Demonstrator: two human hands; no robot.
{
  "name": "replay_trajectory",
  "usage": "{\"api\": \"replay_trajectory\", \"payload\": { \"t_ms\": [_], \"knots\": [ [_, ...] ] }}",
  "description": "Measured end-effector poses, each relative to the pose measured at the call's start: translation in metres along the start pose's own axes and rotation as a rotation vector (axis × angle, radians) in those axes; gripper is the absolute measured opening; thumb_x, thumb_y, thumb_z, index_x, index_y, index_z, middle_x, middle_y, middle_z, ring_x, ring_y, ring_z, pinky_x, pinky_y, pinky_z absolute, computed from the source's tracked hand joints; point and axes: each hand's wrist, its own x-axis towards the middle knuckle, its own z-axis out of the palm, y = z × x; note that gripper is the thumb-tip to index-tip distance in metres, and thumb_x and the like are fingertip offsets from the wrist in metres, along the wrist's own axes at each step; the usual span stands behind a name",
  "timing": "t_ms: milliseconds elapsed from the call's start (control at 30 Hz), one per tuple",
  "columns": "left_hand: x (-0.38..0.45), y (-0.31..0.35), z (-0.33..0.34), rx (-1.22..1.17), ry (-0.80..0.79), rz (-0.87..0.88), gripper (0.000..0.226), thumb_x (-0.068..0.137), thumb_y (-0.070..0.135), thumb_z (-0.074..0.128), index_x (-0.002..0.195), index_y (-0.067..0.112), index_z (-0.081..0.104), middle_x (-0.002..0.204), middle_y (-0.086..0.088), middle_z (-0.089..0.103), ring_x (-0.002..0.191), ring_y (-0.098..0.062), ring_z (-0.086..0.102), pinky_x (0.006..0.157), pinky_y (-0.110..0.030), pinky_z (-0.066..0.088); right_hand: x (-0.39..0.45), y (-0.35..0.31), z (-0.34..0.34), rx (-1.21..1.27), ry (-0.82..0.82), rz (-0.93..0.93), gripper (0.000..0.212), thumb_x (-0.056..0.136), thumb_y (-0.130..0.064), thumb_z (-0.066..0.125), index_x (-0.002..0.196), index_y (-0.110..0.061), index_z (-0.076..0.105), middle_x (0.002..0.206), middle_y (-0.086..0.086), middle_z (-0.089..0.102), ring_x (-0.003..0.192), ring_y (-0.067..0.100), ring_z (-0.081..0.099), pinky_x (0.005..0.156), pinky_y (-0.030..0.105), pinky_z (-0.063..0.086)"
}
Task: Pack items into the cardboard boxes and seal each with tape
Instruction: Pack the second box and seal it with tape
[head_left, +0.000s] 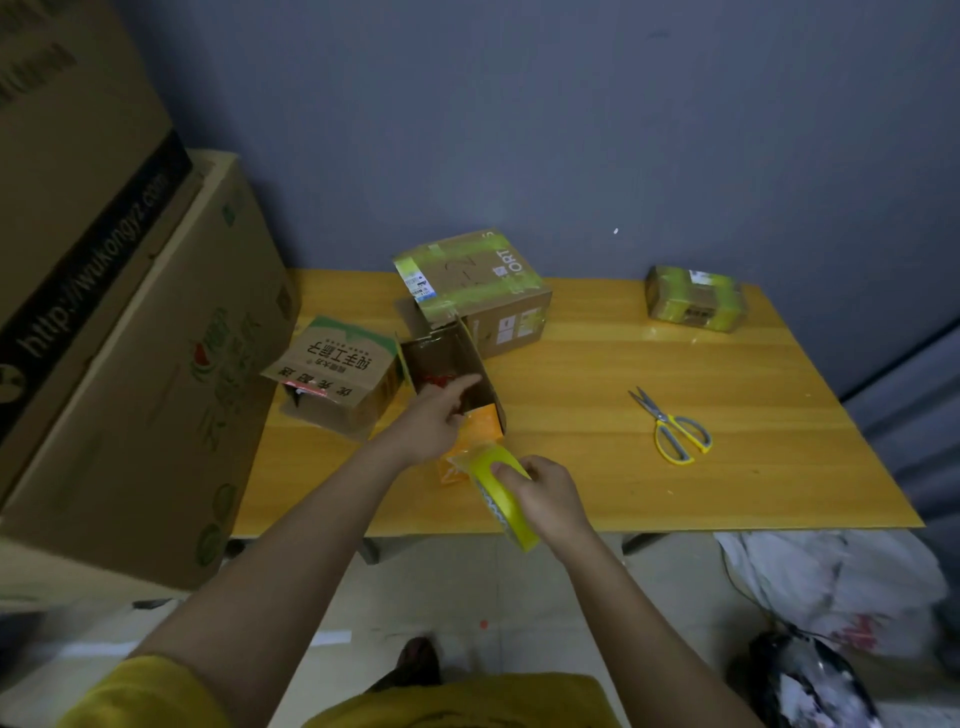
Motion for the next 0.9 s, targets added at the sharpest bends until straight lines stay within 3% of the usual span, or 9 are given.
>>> {"api": "replay_trajectory", "payload": {
  "t_ms": [67,133,267,333,467,567,700,833,900],
  "knots": [
    [0.006,-0.005,-0.011,0.031,0.034,-0.031,0.053,0.099,0.007,0.039,0.147,0.028,0.031,0.129,-0.009,0.040,0.119,-0.025,0.043,0.098,-0.034,0.039,0.000,0.003,0.005,0.017,0.036,-0.010,0.024,0.090,-0.036,0.064,0.091,-0.013,0.067,0.083,-0.002,0.063,0.082,0.016,0.059,0.059,0.021,0.038],
    [0.010,-0.009,-0.017,-0.006,0.002,-0.023,0.043,0.101,0.009,0.039,0.143,0.019,0.040,0.131,-0.008,0.047,0.122,-0.022,0.046,0.094,-0.027,0.039,-0.002,0.006,0.008,0.083,0.060,-0.009,0.017,0.092,-0.033,0.063,0.088,-0.017,0.066,0.083,-0.004,0.064,0.078,0.011,0.059,0.057,0.016,0.039],
    [0.008,-0.012,-0.015,-0.020,-0.167,0.014,0.030,0.103,0.020,0.040,0.125,0.009,0.058,0.119,-0.003,0.059,0.108,-0.015,0.054,0.088,-0.028,0.043,-0.005,0.008,0.018,0.184,0.081,-0.034,0.015,0.093,-0.028,0.062,0.083,-0.016,0.067,0.081,0.007,0.065,0.073,0.015,0.059,0.056,0.017,0.040],
    [0.006,-0.013,-0.011,-0.021,-0.212,0.044,0.031,0.103,0.024,0.038,0.107,0.006,0.064,0.108,-0.007,0.065,0.101,-0.020,0.059,0.090,-0.036,0.046,-0.006,0.008,0.023,0.220,0.083,-0.038,0.016,0.092,-0.027,0.063,0.086,-0.013,0.067,0.082,0.012,0.063,0.072,0.016,0.058,0.058,0.022,0.040],
    [0.008,-0.008,-0.007,-0.046,-0.206,0.063,0.038,0.102,0.022,0.040,0.068,0.022,0.055,0.074,0.006,0.056,0.075,-0.013,0.053,0.072,-0.030,0.041,-0.009,0.005,0.024,0.260,0.095,-0.068,0.013,0.092,-0.022,0.064,0.083,-0.012,0.065,0.075,0.004,0.058,0.065,0.009,0.053,0.054,0.018,0.039],
    [0.012,-0.004,-0.008,-0.109,-0.225,0.064,0.032,0.100,0.024,0.048,0.070,0.019,0.058,0.075,0.004,0.055,0.071,-0.009,0.052,0.069,-0.028,0.043,-0.008,0.006,0.022,0.273,0.128,-0.071,0.014,0.091,-0.021,0.065,0.083,-0.010,0.065,0.074,0.004,0.055,0.062,0.008,0.051,0.052,0.017,0.037],
    [0.018,-0.007,-0.003,-0.189,-0.186,0.046,0.010,0.093,0.024,0.060,0.088,0.017,0.063,0.089,-0.001,0.060,0.089,-0.020,0.060,0.080,-0.037,0.050,-0.008,0.011,0.020,0.336,0.163,-0.033,0.016,0.090,-0.023,0.066,0.088,-0.007,0.067,0.072,0.003,0.058,0.063,0.012,0.054,0.053,0.019,0.039],
    [0.021,-0.007,-0.001,-0.103,-0.110,0.056,0.008,0.091,0.017,0.061,0.087,0.013,0.066,0.080,0.005,0.057,0.077,-0.011,0.054,0.061,-0.021,0.040,-0.006,0.015,0.017,0.359,0.069,0.005,0.010,0.090,-0.019,0.065,0.095,-0.011,0.069,0.085,0.008,0.067,0.074,0.017,0.062,0.063,0.026,0.046],
    [0.021,-0.010,0.000,-0.065,-0.109,0.022,0.009,0.091,0.018,0.059,0.084,0.016,0.064,0.081,0.007,0.057,0.077,-0.009,0.054,0.061,-0.022,0.039,-0.007,0.017,0.014,0.338,-0.021,0.013,0.015,0.091,-0.010,0.061,0.104,-0.014,0.069,0.092,0.004,0.070,0.078,0.013,0.065,0.063,0.023,0.049]
  ]
}}
